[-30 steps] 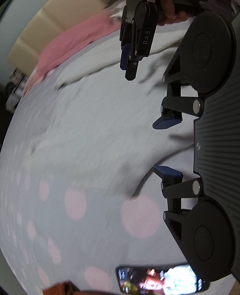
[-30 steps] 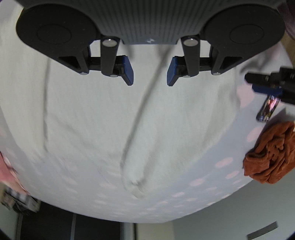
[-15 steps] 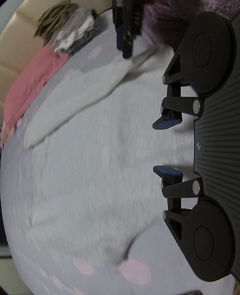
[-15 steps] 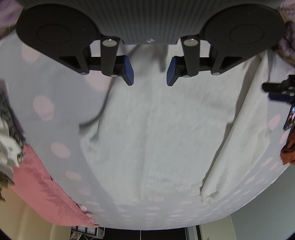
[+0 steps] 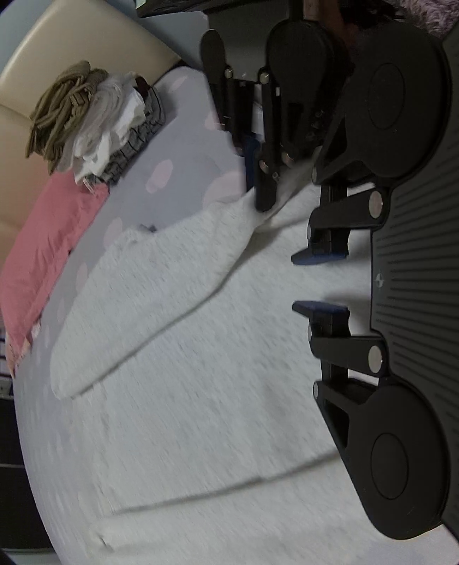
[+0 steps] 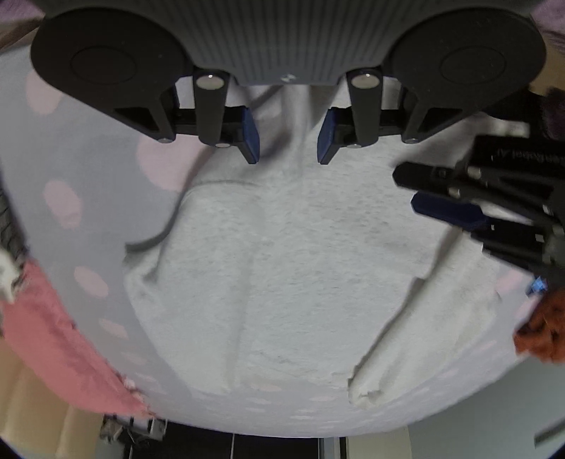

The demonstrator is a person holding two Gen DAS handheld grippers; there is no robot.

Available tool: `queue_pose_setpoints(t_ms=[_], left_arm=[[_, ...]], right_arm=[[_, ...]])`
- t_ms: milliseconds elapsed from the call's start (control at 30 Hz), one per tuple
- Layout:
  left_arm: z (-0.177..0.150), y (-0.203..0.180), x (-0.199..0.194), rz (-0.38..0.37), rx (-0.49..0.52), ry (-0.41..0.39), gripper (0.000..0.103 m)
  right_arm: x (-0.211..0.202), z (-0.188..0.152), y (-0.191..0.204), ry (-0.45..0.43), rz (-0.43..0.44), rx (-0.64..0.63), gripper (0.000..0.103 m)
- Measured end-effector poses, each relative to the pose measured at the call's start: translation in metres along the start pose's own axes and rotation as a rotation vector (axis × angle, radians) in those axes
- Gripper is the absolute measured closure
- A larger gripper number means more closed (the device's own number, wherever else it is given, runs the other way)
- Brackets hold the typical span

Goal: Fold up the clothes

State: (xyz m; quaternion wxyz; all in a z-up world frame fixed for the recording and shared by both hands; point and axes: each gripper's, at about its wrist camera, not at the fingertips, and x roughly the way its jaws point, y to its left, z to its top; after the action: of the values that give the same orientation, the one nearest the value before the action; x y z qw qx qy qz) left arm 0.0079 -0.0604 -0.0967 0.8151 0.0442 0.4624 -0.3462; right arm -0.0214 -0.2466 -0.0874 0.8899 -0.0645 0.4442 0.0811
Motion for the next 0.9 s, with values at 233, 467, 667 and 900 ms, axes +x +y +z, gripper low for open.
queue_pose_setpoints(t_ms=[233, 467, 667, 900], left_arm=[[0.017, -0.012, 0.029, -0.119, 0.078, -0.055, 0.094], [0.018, -0.041, 0.062, -0.238, 0.23, 0.0, 0.103], [0.005, -0.058, 0.069, -0.256, 0.367, 0.066, 0.103], [-0.017, -0.067, 0.055, -0.305, 0.519, 0.138, 0.103]], right_arm=[[-0.033, -0.007, -0.033, -0.057, 0.003, 0.137, 0.1], [-0.045, -0.009, -0.033, -0.081, -0.019, 0.131, 0.1], [-0.031, -0.008, -0.037, -0.036, 0.013, 0.172, 0.1], [-0.022, -0.01, -0.045, 0.002, 0.047, 0.204, 0.1]])
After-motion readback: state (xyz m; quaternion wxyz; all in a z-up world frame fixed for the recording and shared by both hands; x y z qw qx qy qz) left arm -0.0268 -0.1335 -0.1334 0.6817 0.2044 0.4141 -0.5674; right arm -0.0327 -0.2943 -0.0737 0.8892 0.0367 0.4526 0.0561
